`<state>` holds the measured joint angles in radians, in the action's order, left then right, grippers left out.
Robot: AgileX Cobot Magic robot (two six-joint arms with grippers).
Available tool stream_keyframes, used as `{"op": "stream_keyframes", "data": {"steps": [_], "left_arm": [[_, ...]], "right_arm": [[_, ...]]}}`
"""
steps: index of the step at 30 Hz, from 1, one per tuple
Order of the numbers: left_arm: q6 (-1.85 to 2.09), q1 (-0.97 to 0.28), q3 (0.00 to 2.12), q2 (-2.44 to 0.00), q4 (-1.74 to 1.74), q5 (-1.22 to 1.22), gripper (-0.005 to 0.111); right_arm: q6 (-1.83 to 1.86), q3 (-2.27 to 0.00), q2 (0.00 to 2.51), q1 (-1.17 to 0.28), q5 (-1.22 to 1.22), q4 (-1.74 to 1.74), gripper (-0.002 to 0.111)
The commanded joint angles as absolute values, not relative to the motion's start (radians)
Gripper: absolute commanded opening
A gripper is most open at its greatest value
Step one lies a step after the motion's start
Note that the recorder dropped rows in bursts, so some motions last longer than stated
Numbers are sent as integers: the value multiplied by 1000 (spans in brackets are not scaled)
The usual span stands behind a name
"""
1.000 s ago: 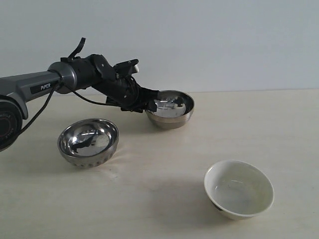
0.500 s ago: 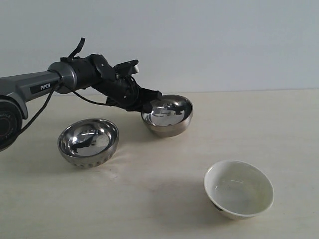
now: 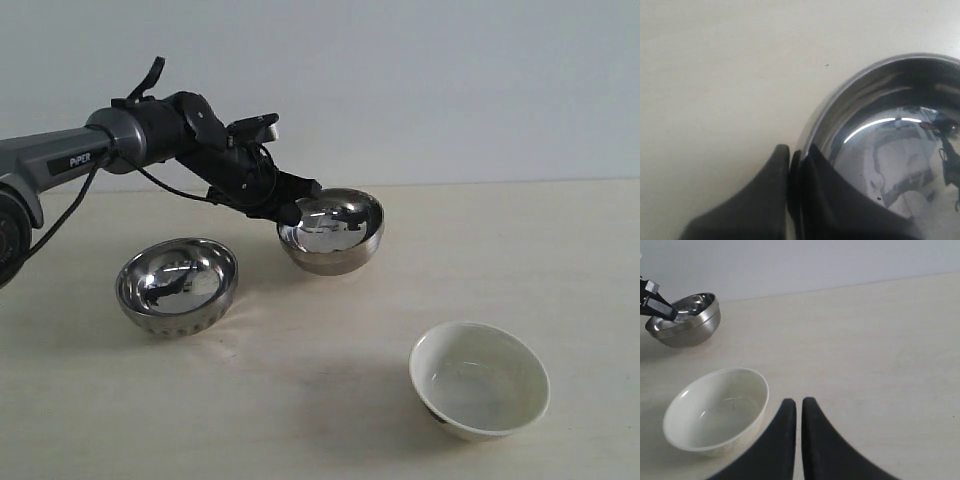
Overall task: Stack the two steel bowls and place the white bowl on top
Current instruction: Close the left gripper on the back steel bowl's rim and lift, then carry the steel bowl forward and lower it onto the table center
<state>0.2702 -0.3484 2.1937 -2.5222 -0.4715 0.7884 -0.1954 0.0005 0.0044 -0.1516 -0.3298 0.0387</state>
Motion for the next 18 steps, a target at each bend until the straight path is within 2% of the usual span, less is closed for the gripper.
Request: {"op": "stream_keyframes", "data": {"steps": [1, 5, 12, 18], "left_arm": [[275, -334, 2197, -2453, -448, 879, 4], [261, -324, 2169, -2389, -429, 953, 4], [324, -324, 1816, -2206, -457, 788, 4], [580, -324, 1498, -2048, -734, 604, 4]], "right_arm": [[-200, 0, 0, -149, -322, 39, 0], [-200, 0, 0, -149, -322, 39, 0], [-200, 0, 0, -149, -322, 39, 0], [-200, 0, 0, -149, -322, 39, 0]]}}
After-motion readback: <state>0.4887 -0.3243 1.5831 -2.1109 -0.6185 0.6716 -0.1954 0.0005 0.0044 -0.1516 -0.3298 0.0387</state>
